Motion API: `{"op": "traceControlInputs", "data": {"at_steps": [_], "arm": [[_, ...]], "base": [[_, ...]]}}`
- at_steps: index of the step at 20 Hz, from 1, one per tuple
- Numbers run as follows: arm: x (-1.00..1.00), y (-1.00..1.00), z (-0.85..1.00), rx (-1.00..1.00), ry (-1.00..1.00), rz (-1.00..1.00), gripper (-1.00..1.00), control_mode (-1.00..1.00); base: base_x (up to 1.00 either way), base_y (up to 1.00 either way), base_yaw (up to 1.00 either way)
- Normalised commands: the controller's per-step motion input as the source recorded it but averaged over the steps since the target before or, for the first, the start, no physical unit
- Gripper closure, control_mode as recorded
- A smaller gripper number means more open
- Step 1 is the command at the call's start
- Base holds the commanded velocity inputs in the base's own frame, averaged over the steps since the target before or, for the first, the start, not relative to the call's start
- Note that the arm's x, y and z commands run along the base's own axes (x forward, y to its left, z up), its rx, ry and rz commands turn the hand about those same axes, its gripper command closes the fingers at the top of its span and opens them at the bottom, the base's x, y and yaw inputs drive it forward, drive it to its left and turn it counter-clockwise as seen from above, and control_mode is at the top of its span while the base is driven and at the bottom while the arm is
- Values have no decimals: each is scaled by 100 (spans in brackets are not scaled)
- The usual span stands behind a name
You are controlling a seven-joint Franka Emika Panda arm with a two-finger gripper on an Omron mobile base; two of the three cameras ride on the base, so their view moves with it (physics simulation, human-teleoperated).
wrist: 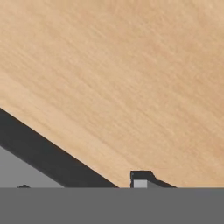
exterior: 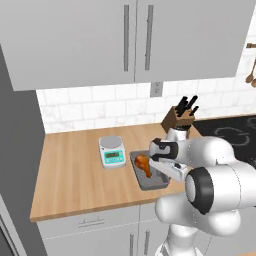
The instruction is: Take the meat container that has the chicken drumstick and place it on the second highest rack of the freezer. Then take the vegetable container that has the eggplant and lemon and place it on the highest rack of the freezer.
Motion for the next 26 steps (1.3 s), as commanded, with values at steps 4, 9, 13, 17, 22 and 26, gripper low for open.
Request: {"op": "traceControlInputs", "data": {"at_steps": [4, 9, 13, 17, 22, 26], "arm": [[0, 0, 0, 2, -2, 0, 100, -100], [-22, 0, 26, 0, -12, 0, 100, -100], [-37, 0, 84, 0, -9, 0, 100, -100], [-35, 0, 89, 0, -2, 0, 100, -100], [-48, -1, 76, 0, -12, 0, 100, -100], [-67, -1, 67, 0, -26, 0, 100, -100]], "base": [[0, 0, 0], [0, 0, 0], [0, 0, 0], [0, 0, 0], [0, 0, 0], [0, 0, 0]]}}
